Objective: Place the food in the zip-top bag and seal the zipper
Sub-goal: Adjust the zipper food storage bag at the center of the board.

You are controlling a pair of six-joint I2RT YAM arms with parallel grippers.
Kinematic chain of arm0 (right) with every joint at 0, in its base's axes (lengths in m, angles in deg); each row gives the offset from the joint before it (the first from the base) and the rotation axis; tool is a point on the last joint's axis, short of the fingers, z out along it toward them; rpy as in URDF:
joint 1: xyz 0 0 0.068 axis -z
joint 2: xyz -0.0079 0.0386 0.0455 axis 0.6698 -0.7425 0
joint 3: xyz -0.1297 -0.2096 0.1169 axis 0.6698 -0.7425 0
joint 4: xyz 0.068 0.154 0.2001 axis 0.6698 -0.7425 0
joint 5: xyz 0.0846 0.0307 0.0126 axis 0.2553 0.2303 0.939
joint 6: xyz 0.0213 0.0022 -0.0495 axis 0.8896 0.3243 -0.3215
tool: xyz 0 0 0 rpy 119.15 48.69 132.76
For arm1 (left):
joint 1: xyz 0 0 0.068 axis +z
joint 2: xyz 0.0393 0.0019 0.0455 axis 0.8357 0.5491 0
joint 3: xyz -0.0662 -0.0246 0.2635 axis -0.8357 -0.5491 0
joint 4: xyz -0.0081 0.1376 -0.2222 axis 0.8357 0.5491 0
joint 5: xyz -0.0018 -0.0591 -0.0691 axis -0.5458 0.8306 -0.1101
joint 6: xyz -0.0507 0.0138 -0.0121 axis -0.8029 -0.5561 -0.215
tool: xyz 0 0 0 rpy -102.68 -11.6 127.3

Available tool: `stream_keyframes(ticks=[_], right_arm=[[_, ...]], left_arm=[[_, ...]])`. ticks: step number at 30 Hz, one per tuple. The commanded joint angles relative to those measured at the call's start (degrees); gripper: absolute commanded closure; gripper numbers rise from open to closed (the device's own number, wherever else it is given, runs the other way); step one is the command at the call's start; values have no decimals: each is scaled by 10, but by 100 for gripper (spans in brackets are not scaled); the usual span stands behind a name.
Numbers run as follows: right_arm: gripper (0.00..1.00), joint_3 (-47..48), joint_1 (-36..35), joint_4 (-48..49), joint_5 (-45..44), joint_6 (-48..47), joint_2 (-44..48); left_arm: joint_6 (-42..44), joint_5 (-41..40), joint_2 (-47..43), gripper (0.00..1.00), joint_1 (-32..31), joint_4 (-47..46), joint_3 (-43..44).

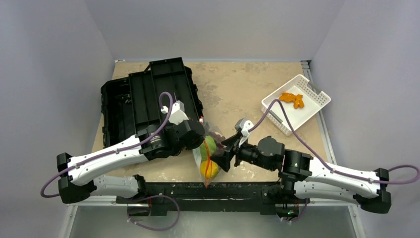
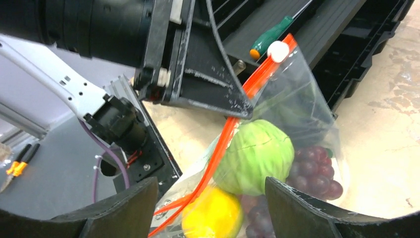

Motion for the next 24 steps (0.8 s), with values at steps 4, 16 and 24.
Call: stream_keyframes(ticks=[4,16,24], right_arm=[[25,-12,-118,119,-231,-45,-64],[65,8,-152,135,-396,-37,-167],[100,-16,-148,169,-291,-88,-151]], left_arm=[[-134,-20,-41,100,11,-11,-4],[-208,49,-54,100,20,-17,-35],[-130,47,-82,70,29,-78,-64]])
